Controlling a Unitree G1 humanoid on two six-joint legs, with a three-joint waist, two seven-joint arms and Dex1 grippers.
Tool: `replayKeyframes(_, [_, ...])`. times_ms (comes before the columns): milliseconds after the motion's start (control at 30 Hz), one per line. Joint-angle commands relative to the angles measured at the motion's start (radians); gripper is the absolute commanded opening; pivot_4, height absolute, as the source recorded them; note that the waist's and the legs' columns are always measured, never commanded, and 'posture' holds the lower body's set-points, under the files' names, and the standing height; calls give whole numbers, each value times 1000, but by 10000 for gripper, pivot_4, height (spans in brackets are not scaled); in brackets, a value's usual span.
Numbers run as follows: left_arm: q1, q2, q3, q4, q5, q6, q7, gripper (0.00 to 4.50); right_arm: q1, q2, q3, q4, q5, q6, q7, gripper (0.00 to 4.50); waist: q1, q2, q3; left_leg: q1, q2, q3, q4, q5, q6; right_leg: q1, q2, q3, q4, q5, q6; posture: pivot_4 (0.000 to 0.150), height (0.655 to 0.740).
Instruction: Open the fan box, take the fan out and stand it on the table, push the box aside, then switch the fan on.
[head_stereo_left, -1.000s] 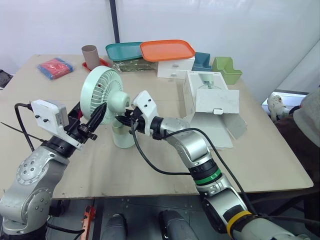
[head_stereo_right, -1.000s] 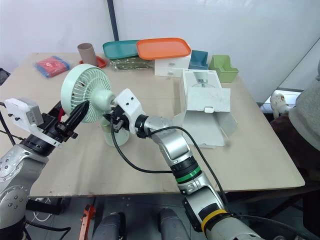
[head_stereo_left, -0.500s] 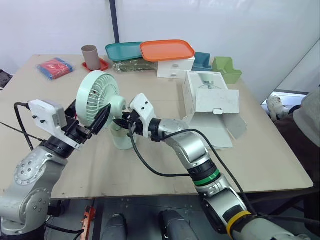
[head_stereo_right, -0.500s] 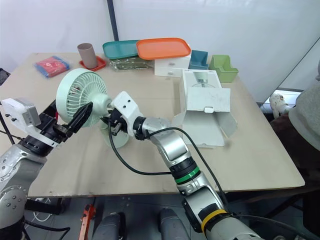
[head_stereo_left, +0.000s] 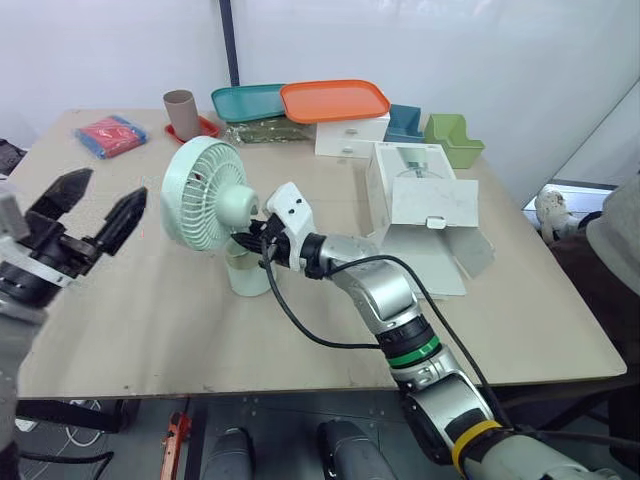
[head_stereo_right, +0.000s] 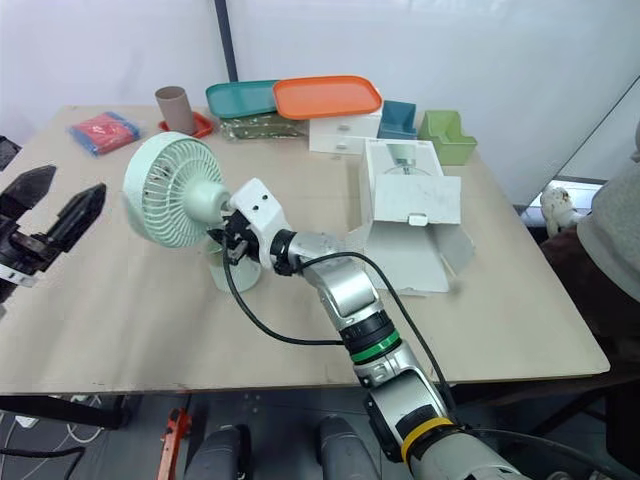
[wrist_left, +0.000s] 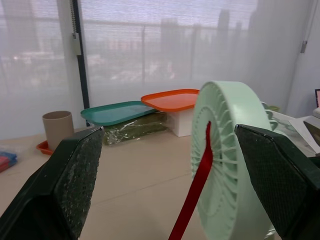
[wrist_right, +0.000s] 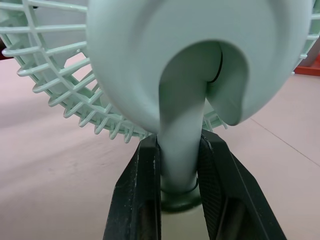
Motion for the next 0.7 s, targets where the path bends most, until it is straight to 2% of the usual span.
replayKeyframes(33, [14, 41, 83, 86, 6, -13, -31, 44519, -64, -6, -39, -35, 9, 2, -18, 4234, 0, 0, 0, 0, 0, 0, 0, 0, 0, 0, 0, 0, 0, 0, 0, 1500, 7400])
replayKeyframes(167, [34, 30, 62, 104, 37, -33, -47, 44519, -118, -10, -62, -41, 9, 67, -60, 4234, -2, 0, 0, -1, 0, -1, -2, 0, 0, -1, 0, -1, 0, 0, -1, 1500, 7400])
replayKeyframes(333, [85, 29, 24, 64, 7, 10, -107, 44519, -139, -17, -70, -70, 16, 115, -71, 4234, -2, 0, 0, -3, 1, -2, -2, 0, 0, -2, 0, -3, 0, 0, -2, 1500, 7400])
replayKeyframes(633, [178, 92, 46, 87, -74, 103, -260, 44519, 1, -131, -87, -186, 123, 39, 139, 4234, -2, 0, 0, -5, 1, -4, -2, -2, -2, -4, 0, -5, 0, -2, -5, 1500, 7400])
replayKeyframes(700, [182, 91, 41, 106, -76, 103, -277, 39443, 50, -155, -105, -224, 177, 21, 208, 4234, -2, 0, 0, -5, 1, -4, -2, -2, -2, -4, 0, -5, 0, -2, -5, 1500, 7400])
